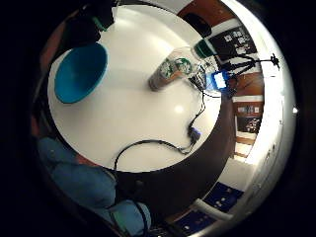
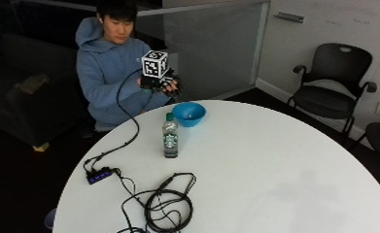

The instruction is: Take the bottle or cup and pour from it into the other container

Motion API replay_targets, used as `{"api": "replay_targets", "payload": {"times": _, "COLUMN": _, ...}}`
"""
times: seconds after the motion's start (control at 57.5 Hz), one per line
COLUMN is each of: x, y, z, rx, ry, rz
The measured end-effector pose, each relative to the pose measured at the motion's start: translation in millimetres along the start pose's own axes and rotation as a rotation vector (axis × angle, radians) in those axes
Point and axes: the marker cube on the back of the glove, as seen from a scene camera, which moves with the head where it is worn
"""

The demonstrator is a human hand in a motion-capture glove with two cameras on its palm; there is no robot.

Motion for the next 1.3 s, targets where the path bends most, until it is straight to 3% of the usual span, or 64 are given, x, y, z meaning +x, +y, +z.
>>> {"api": "replay_targets", "payload": {"times": 0.609, "x": 29.3, "y": 22.4, "z": -13.3, "rx": 0.142, "ry": 0.027, "rz": 0.015}}
{"api": "replay_targets", "payload": {"times": 1.095, "x": 123.6, "y": 63.8, "z": -37.4, "rx": 0.234, "ry": 0.069, "rz": 0.077}}
{"api": "replay_targets", "payload": {"times": 1.304, "x": 174.4, "y": 71.1, "z": -34.3, "rx": 0.27, "ry": -0.088, "rz": 0.084}}
